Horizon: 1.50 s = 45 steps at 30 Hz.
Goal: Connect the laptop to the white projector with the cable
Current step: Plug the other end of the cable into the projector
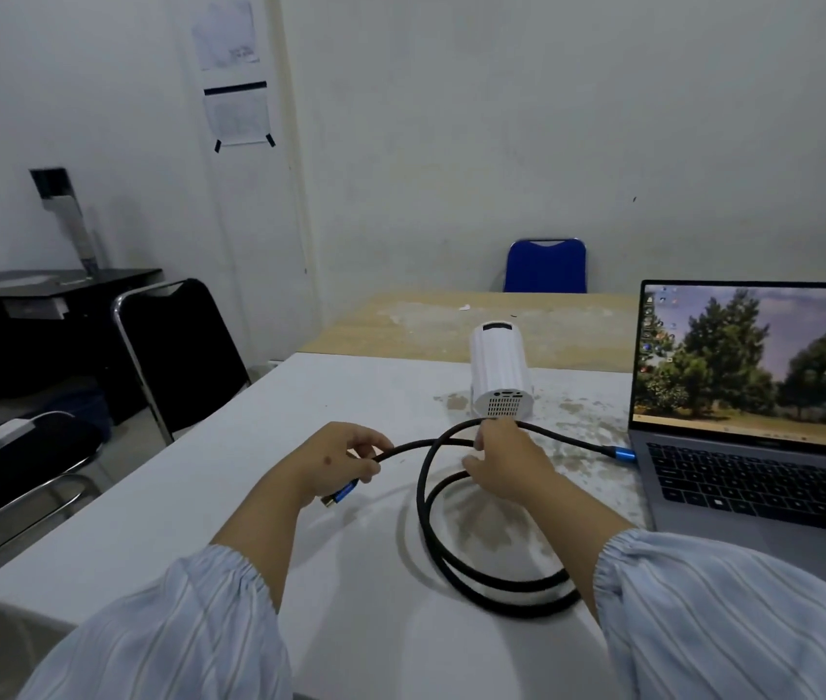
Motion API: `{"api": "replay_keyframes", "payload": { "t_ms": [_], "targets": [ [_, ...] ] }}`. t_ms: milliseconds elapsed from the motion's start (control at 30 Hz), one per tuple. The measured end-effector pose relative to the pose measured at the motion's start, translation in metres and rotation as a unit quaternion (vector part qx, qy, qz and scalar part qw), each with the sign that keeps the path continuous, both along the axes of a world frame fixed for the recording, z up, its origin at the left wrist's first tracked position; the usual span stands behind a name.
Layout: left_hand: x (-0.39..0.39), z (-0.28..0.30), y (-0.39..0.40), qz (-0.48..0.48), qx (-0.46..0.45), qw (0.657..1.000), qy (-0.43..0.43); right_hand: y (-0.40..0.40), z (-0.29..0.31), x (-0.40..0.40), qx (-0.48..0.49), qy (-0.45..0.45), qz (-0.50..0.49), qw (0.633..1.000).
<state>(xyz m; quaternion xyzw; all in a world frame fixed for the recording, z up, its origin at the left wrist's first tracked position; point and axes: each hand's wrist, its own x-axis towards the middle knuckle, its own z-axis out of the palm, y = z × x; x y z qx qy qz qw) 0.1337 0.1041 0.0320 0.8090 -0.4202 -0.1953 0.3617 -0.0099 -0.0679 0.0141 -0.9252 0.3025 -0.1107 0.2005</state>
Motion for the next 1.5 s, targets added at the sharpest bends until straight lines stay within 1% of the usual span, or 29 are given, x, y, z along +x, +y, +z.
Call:
{"api": "replay_keyframes", "payload": {
  "t_ms": [67, 200, 300, 400, 433, 567, 700, 833, 900, 967, 1033, 1067, 1133, 1167, 1233, 1267, 1300, 1400, 1433, 1500],
  "targets": [
    [0.000, -0.004, -0.003, -0.010, 0.001, 1.000, 0.021, -0.005, -0.006, -0.002, 0.006, 0.036, 0.016, 0.999],
    [-0.005, -0.013, -0.013, -0.019, 0.022, 0.999, 0.035, -0.012, -0.009, -0.008, 0.005, -0.004, 0.020, 1.000],
    [-0.012, -0.015, -0.028, -0.008, 0.038, 0.999, 0.029, -0.020, -0.002, -0.012, -0.046, 0.016, 0.045, 0.998],
    [-0.026, -0.012, -0.052, -0.010, 0.041, 0.999, 0.020, -0.027, 0.005, -0.019, -0.054, -0.005, 0.044, 0.998],
    [-0.030, -0.011, -0.060, -0.009, 0.042, 0.999, 0.006, -0.029, 0.007, -0.023, -0.051, -0.013, 0.039, 0.998],
    [-0.037, -0.013, -0.081, 0.027, 0.098, 0.990, -0.098, -0.042, 0.014, -0.041, -0.044, -0.043, -0.008, 0.998],
    [-0.027, -0.022, -0.075, 0.061, 0.113, 0.987, -0.097, -0.063, 0.020, -0.061, -0.037, -0.065, -0.076, 0.994],
    [-0.030, -0.016, -0.076, 0.077, 0.078, 0.989, -0.103, -0.070, 0.024, -0.065, 0.025, -0.138, -0.104, 0.985],
    [-0.039, -0.007, -0.083, 0.055, 0.049, 0.995, -0.065, -0.068, 0.026, -0.064, 0.046, -0.170, -0.104, 0.979],
    [-0.052, 0.001, -0.092, 0.038, -0.003, 0.999, 0.015, -0.063, 0.029, -0.063, 0.052, -0.189, -0.097, 0.976],
    [-0.063, 0.008, -0.102, 0.048, -0.069, 0.991, 0.102, -0.059, 0.033, -0.064, 0.068, -0.205, -0.090, 0.972],
    [-0.069, 0.012, -0.107, 0.057, -0.096, 0.984, 0.141, -0.058, 0.036, -0.067, 0.091, -0.215, -0.090, 0.968],
    [-0.078, 0.016, -0.117, 0.090, -0.143, 0.960, 0.221, -0.056, 0.042, -0.073, 0.181, -0.231, -0.077, 0.953],
    [-0.082, 0.018, -0.123, 0.109, -0.166, 0.943, 0.266, -0.055, 0.045, -0.079, 0.226, -0.231, -0.064, 0.944],
    [-0.088, 0.021, -0.131, 0.138, -0.202, 0.906, 0.347, -0.054, 0.050, -0.089, 0.268, -0.210, -0.023, 0.940],
    [-0.090, 0.021, -0.134, 0.145, -0.213, 0.893, 0.368, -0.053, 0.051, -0.094, 0.275, -0.193, 0.000, 0.942],
    [-0.093, 0.021, -0.136, 0.149, -0.217, 0.889, 0.376, -0.053, 0.053, -0.097, 0.279, -0.172, 0.019, 0.945],
    [-0.097, 0.018, -0.140, 0.147, -0.206, 0.896, 0.366, -0.054, 0.054, -0.103, 0.265, -0.097, 0.034, 0.959],
    [-0.098, 0.017, -0.140, 0.140, -0.208, 0.896, 0.367, -0.054, 0.054, -0.103, 0.253, -0.081, 0.031, 0.964],
    [-0.098, 0.016, -0.136, 0.117, -0.217, 0.900, 0.360, -0.056, 0.052, -0.100, 0.245, -0.076, 0.027, 0.966]
  ]
}}
